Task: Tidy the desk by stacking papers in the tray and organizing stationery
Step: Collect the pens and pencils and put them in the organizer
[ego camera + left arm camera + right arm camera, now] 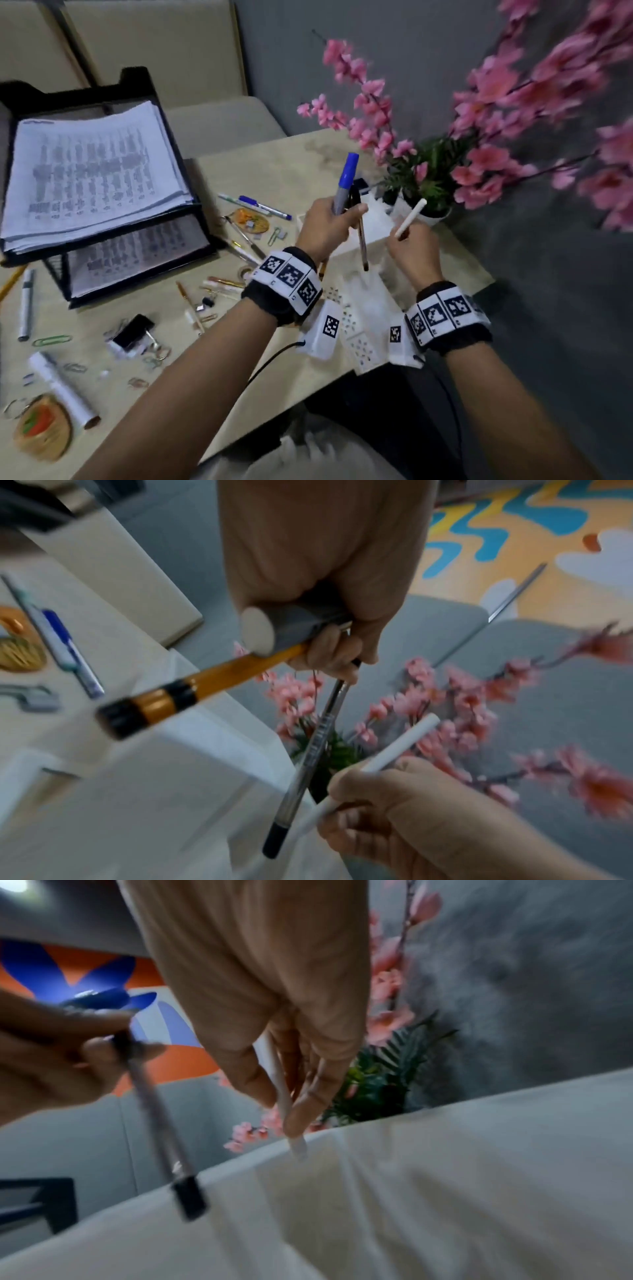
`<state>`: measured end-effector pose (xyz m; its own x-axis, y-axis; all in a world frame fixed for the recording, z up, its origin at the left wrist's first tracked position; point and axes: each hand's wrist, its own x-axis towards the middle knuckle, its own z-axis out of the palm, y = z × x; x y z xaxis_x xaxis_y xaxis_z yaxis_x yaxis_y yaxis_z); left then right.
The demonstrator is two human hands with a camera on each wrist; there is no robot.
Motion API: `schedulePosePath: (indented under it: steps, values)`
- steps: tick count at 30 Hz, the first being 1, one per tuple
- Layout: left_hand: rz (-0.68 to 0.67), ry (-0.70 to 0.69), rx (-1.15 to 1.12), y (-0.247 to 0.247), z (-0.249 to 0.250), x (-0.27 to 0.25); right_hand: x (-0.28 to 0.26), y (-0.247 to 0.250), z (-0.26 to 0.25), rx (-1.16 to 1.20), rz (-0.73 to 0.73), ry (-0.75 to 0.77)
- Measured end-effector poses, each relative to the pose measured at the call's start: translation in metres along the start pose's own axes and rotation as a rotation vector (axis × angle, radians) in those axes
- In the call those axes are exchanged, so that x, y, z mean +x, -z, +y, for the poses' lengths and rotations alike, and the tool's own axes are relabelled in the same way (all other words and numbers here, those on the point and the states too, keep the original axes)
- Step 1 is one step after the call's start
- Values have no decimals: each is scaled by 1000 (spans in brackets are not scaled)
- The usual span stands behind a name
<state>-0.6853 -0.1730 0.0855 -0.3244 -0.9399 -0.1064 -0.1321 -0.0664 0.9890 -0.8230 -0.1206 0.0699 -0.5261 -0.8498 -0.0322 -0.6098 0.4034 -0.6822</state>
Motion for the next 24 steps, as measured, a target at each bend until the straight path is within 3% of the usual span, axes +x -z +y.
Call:
schedulePosePath:
  steps: [6, 12, 14, 20, 24]
  values:
    - [-86, 66, 190, -66, -19, 23, 15, 17, 37, -70, -113, 14]
    - [-170, 4, 444, -85, -34, 25, 27, 33, 29, 430, -6, -16]
    - [-194, -23, 465, -87, -37, 24, 33, 35, 18, 443, -26, 27]
    - [-299, 4, 319, -84, -35, 18, 41, 35, 12, 441, 39, 65]
    - [-219, 99, 34, -81, -31, 12, 46, 54, 16, 492, 147, 112]
